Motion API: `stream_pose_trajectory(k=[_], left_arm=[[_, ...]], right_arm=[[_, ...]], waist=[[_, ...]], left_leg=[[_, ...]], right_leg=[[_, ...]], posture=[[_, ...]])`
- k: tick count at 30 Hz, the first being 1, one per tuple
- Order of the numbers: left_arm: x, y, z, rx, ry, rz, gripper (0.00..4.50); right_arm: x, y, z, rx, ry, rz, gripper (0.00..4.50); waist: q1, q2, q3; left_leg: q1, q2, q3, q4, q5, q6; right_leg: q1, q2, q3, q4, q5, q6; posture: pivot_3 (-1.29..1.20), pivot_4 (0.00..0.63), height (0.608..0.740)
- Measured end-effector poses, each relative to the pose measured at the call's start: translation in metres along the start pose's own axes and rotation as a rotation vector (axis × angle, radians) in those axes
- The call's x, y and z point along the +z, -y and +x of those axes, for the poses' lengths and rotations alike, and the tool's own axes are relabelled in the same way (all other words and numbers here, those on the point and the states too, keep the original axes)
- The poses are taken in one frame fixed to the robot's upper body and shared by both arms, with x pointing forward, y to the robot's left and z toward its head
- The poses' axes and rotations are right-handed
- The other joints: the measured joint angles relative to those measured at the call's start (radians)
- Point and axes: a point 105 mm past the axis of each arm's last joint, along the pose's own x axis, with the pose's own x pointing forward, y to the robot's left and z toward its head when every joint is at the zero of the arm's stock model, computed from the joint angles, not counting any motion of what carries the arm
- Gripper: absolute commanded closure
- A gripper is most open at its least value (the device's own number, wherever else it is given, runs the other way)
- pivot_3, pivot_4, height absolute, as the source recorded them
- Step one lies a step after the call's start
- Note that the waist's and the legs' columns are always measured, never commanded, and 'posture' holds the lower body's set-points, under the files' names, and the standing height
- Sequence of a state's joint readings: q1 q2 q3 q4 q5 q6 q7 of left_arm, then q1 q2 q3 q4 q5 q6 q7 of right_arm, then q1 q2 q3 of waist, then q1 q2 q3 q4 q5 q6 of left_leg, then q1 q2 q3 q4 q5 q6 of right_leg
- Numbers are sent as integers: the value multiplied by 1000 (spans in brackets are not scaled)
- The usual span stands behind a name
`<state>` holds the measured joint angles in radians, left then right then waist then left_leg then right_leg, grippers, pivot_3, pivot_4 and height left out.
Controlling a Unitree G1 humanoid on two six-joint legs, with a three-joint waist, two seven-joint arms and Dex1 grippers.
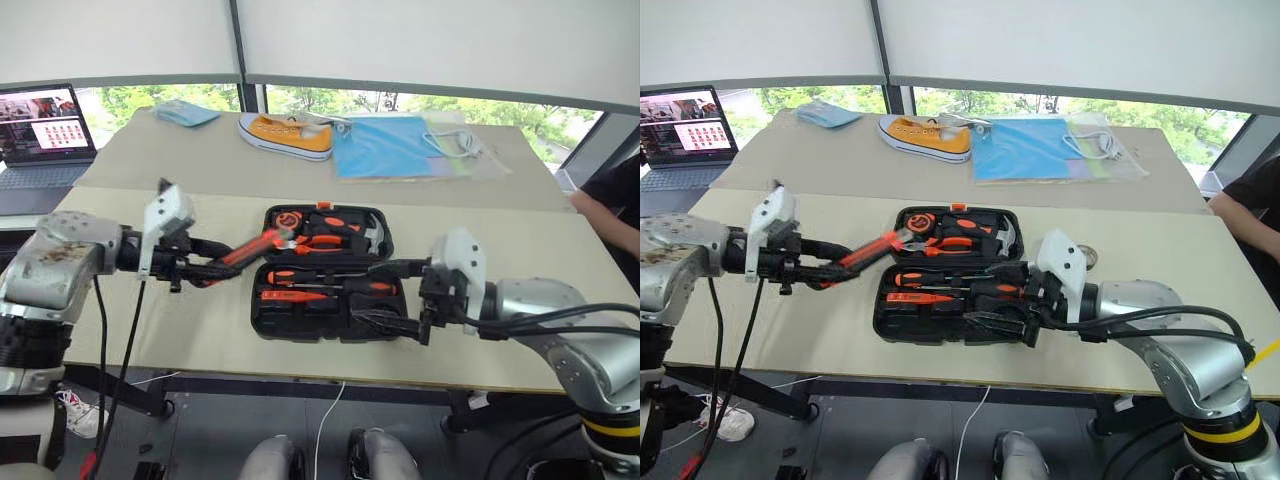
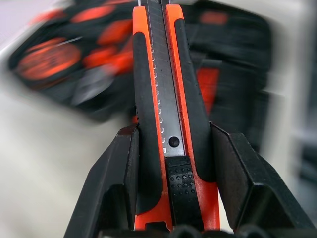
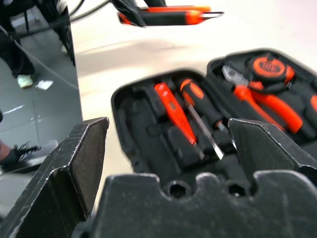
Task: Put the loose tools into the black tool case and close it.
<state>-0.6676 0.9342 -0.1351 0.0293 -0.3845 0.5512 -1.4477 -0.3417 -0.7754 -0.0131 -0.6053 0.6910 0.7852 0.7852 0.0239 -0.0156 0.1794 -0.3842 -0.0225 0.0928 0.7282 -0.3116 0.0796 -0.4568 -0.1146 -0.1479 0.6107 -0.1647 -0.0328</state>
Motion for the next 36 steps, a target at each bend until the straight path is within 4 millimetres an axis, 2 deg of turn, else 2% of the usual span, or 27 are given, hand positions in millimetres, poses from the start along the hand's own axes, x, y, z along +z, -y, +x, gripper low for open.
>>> stream_pose_trajectory(k=[3, 5, 9, 13, 15, 16, 20, 25, 29, 36], left_arm=[[-8, 17, 35, -184, -45, 27, 2820], [-6, 22, 50, -253, -60, 52, 2820], [0, 18, 70, -289, -90, 115, 2820], [-13, 16, 89, -322, -140, 111, 2820], [-14, 12, 89, -320, -151, 124, 1811], [-13, 10, 89, -317, -152, 120, 1577], [-11, 10, 91, -334, -142, 114, 137], [-4, 7, 87, -322, -117, 117, 56], [5, 5, 86, -309, -67, 114, 1119], [5, 4, 94, -284, -68, 139, 3743]], right_arm=[[-1, -1, -2, -8, -2, 1, 0], [-1, -2, -3, -21, -1, -2, 0], [0, -5, -5, -42, 4, 8, 0], [-3, -9, -6, -69, 3, 22, 0], [-3, -8, -7, -92, 3, 21, 0], [-3, -8, -8, -94, 4, 19, 0], [-5, -9, -8, -110, 2, 28, 0], [-4, -10, -9, -109, 10, 39, 0], [-4, -10, -9, -109, 10, 42, 0], [-4, -8, -9, -110, 11, 42, 0]], waist=[[0, 0, 0], [1, -1, 0], [0, -1, 0], [0, -1, 0], [2, -1, 0], [3, -1, 0], [6, -1, 0], [12, -1, 0], [13, -1, 0], [15, -1, 0]], left_leg=[[0, 1, 0, 1, 0, 1], [0, 2, 0, 1, 1, 2], [0, 4, 0, 1, 4, 7], [-1, 3, 0, 1, 4, 8], [-1, 3, 0, 1, 4, 8], [-1, 3, 0, 1, 4, 8], [-1, 3, 0, 1, 3, 9], [-2, 3, -1, 1, 3, 9], [-1, 3, -1, 2, 3, 10], [-2, 3, -1, 2, 3, 10]], right_leg=[[0, 1, 1, 1, 0, 0], [-1, 2, 0, 1, 0, 0], [-1, 3, 1, 2, 0, 0], [-1, 3, 1, 2, 0, 0], [-1, 2, 1, 1, 0, 0], [-1, 2, 1, 1, 0, 0], [-1, 2, 1, 1, 0, 0], [-1, 2, 1, 1, 0, 0], [-1, 2, 1, 1, 0, 0], [-1, 2, 1, 1, 0, 0]], posture=[[0, 150, 718], [0, 150, 718], [0, 150, 718], [0, 150, 718], [0, 150, 718], [0, 150, 718], [0, 150, 718], [0, 150, 718], [0, 150, 718], [0, 150, 718]])
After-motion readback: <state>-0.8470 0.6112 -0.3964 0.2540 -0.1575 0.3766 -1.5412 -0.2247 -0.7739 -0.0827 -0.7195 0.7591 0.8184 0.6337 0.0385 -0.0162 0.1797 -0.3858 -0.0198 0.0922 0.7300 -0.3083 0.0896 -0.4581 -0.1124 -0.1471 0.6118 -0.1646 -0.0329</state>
